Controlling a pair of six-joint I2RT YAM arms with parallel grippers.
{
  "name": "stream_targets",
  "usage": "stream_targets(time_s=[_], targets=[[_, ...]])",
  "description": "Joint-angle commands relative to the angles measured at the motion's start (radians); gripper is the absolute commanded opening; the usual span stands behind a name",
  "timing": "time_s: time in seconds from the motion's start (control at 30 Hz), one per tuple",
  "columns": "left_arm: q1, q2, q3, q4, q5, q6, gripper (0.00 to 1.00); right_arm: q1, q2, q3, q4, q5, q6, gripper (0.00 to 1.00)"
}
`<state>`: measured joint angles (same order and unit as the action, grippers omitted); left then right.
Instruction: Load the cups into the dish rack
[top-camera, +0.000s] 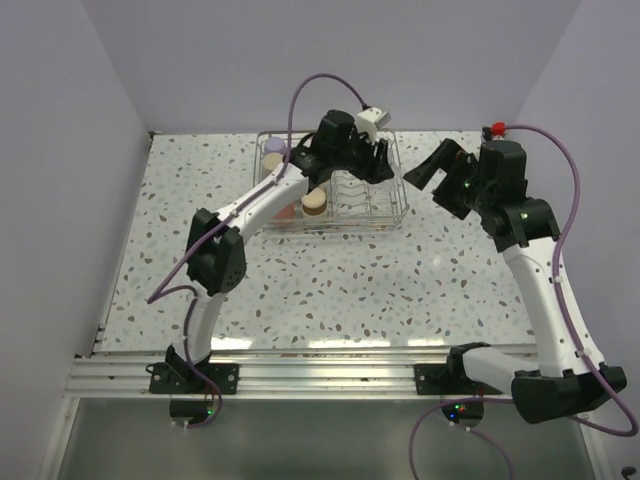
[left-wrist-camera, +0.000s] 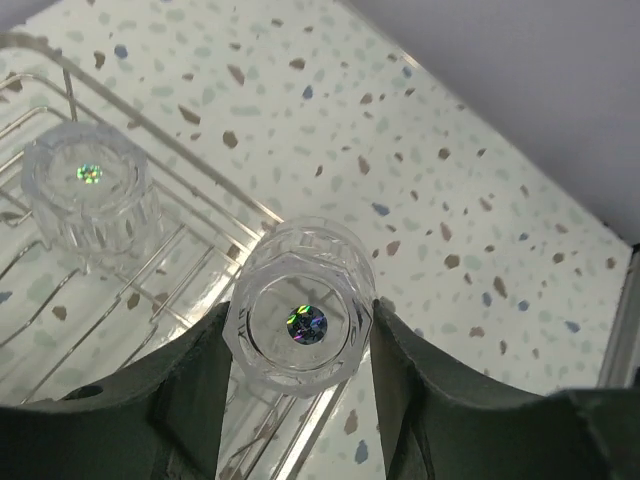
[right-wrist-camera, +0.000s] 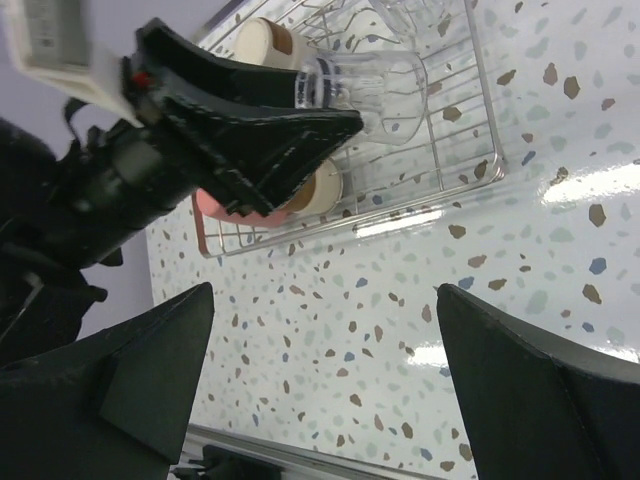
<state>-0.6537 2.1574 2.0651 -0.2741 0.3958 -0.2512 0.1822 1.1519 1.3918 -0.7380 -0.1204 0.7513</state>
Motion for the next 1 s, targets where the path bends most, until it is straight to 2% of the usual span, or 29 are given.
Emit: stream_targets(time_s=[0.0, 0.13, 0.37, 0.87, 0.93, 0.97], targets=[[-0.009, 0.041, 0.056, -0.117, -0.113, 0.134, 0.0, -0.003, -0.001, 0.061, -0.06, 0.033, -0.049, 0.96], [-0.035, 0.082, 0.066, -0.12, -0.12, 0.153, 0.0, -0.003, 0.009, 0.067, -0.072, 0.028, -0.059, 0.96], [-0.083, 0.151, 0.119, -0.152, -0.242, 0.211, 0.0, -0.004, 0.022, 0.065, -0.081, 0.025, -0.067, 0.95], [-0.127, 0.237, 0.138, -0.182, -0.393, 0.299, 0.0, -0.003, 0.077, 0.096, -0.083, 0.008, -0.09, 0.94], [-0.127, 0.239, 0.139, -0.18, -0.393, 0.3, 0.05, -0.004, 0.081, 0.099, -0.081, 0.004, -0.092, 0.94], [-0.127, 0.24, 0.139, -0.18, -0.393, 0.3, 0.11, -0.003, 0.088, 0.101, -0.08, 0.001, -0.092, 0.94]])
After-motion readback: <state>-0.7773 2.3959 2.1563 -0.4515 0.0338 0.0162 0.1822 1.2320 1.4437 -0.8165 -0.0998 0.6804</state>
